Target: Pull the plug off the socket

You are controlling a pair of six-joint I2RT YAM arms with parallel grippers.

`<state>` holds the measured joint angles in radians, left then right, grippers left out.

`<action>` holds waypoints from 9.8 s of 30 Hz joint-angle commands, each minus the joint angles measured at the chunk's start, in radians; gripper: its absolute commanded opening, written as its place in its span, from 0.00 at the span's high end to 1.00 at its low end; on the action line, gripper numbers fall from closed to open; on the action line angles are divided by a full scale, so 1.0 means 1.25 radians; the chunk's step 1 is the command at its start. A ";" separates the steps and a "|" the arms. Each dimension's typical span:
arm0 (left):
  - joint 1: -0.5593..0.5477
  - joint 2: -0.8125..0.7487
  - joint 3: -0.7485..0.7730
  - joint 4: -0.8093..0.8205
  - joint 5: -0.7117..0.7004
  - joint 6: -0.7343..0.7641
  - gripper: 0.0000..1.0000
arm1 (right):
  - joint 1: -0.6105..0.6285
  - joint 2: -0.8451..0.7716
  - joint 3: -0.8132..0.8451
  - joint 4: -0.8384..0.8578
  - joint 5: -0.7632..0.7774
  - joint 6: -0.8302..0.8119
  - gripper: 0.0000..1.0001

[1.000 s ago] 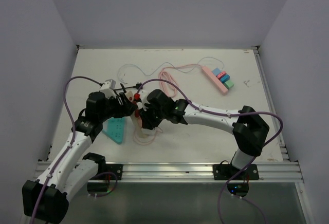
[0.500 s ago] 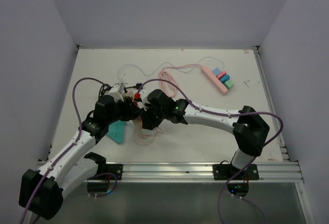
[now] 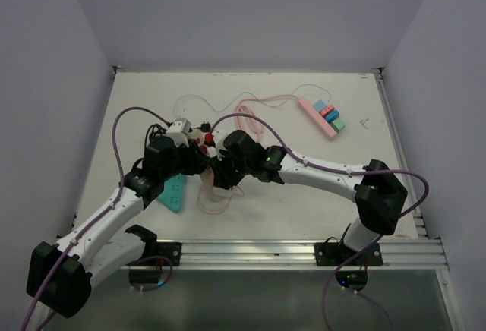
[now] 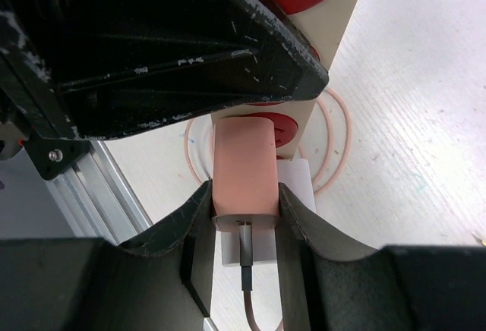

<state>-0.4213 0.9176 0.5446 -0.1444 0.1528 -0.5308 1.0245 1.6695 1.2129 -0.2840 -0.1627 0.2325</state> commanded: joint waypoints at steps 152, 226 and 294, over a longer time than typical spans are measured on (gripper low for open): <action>0.083 -0.052 0.295 -0.036 0.012 0.135 1.00 | -0.159 -0.285 -0.216 0.303 0.041 0.770 0.01; -0.018 0.077 0.201 0.203 -0.460 0.178 1.00 | -0.283 -0.139 0.053 -0.071 -0.075 0.848 1.00; 0.310 0.502 0.448 0.089 -0.169 0.000 0.54 | -0.399 -0.394 -0.199 -0.290 0.327 0.196 0.10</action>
<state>-0.0528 1.5444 1.0431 -0.0319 -0.0555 -0.5438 0.5350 1.1870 0.9096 -0.3958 -0.0105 0.5358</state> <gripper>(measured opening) 0.402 0.893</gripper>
